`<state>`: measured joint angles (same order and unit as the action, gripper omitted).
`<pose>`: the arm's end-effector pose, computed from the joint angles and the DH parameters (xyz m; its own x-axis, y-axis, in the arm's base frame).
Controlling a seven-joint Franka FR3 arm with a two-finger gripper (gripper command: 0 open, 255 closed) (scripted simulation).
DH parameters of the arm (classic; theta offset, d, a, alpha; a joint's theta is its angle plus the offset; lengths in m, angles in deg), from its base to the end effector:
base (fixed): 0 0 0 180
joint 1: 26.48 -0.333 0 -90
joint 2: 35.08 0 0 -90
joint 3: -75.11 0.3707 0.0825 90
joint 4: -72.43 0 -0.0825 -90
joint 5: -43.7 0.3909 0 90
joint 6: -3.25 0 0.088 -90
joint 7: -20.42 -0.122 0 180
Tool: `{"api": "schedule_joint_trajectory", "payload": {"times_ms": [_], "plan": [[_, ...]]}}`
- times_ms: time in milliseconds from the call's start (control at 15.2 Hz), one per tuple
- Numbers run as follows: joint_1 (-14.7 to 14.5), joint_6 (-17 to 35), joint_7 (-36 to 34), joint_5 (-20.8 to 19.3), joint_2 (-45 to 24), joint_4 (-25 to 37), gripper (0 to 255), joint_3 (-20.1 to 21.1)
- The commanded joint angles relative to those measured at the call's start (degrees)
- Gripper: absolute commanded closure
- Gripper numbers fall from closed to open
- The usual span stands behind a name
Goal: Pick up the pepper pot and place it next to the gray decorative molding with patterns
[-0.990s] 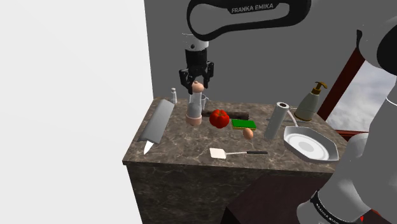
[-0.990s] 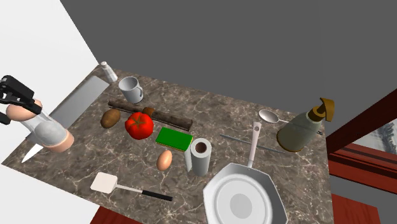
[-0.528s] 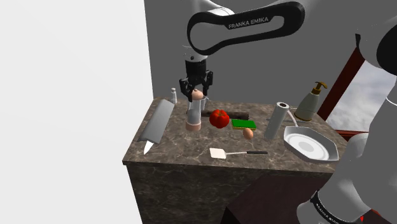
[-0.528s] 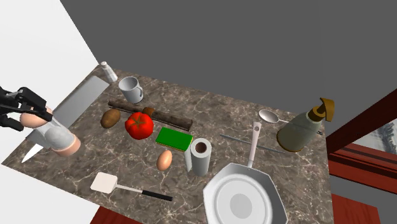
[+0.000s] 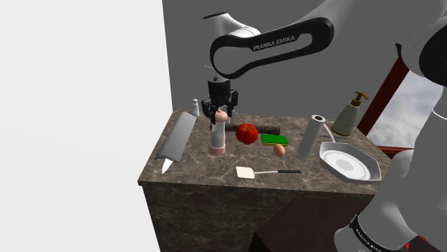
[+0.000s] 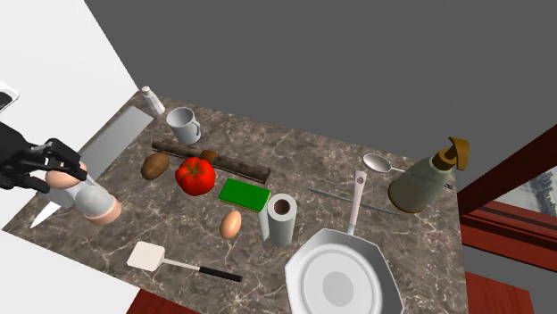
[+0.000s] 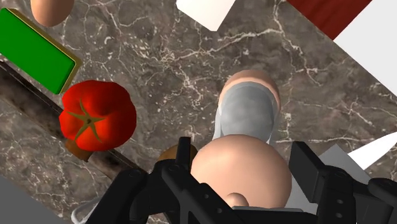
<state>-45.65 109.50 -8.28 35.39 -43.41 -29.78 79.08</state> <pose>0.5663 0.2252 0.5007 0.9986 -0.0521 -0.0071 -0.0505 -0.9879 0.1469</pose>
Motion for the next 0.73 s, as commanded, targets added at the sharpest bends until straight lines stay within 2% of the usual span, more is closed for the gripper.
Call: {"api": "schedule_joint_trajectory", "payload": {"times_ms": [0, 660], "plan": [[0.02, 1.69, -0.22, -0.09, -0.2, -1.46, 255, -0.02], [0.06, 7.82, -1.11, -0.57, -2.07, -5.78, 255, -0.12]]}}
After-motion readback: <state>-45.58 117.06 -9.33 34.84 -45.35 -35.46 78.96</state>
